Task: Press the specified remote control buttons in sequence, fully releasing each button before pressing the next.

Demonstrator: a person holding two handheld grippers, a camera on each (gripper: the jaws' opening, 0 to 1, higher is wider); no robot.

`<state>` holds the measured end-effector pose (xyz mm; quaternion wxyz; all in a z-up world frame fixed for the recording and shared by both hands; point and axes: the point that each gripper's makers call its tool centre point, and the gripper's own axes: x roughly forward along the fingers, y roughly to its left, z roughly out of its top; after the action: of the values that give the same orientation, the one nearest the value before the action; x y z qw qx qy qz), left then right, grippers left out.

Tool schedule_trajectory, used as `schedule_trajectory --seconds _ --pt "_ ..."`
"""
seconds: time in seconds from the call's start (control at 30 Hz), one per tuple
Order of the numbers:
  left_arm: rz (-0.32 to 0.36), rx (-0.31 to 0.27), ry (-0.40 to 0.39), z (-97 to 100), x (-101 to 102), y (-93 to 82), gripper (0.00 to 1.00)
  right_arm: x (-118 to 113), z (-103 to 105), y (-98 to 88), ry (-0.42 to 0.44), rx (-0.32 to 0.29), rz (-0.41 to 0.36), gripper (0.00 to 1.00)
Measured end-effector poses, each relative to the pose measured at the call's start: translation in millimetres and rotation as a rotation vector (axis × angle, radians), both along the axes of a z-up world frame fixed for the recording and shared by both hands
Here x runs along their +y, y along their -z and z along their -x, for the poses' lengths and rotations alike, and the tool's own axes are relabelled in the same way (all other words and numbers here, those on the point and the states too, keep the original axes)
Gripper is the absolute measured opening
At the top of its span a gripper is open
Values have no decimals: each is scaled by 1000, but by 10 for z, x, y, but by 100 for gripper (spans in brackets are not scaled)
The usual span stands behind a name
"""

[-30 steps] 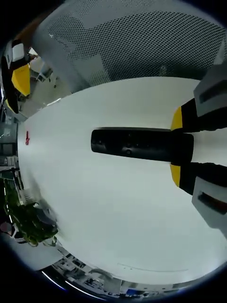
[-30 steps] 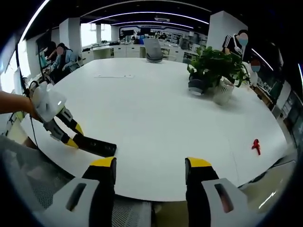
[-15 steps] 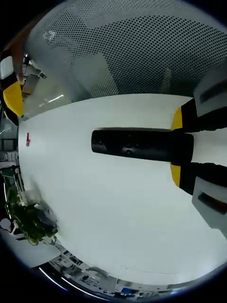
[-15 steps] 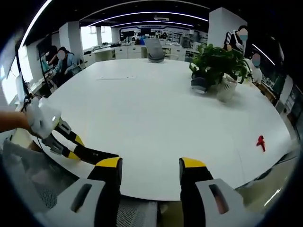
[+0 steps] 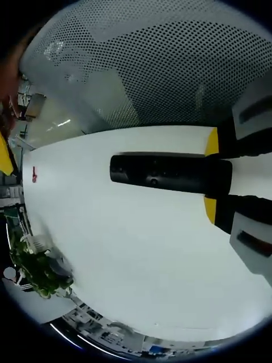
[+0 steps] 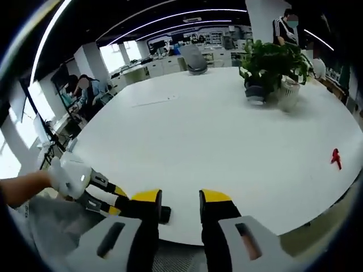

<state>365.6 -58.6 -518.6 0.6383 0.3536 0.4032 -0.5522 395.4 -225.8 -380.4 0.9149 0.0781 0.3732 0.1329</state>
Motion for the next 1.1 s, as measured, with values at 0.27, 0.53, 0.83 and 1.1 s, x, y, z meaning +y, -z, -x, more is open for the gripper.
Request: schedule_trajectory --seconds 0.27,0.53,0.83,1.1 --pt "28 -20 -17 27 -4 -4 24 197 -346 65 29 23 -20 1" --pt "89 -14 -28 21 -9 -14 24 240 -449 434 48 107 -37 0" --pt "123 -14 -17 12 -17 -15 24 359 -310 649 42 199 -90 0" --pt "142 -8 -5 8 -13 -14 24 446 -134 907 12 350 -74 0"
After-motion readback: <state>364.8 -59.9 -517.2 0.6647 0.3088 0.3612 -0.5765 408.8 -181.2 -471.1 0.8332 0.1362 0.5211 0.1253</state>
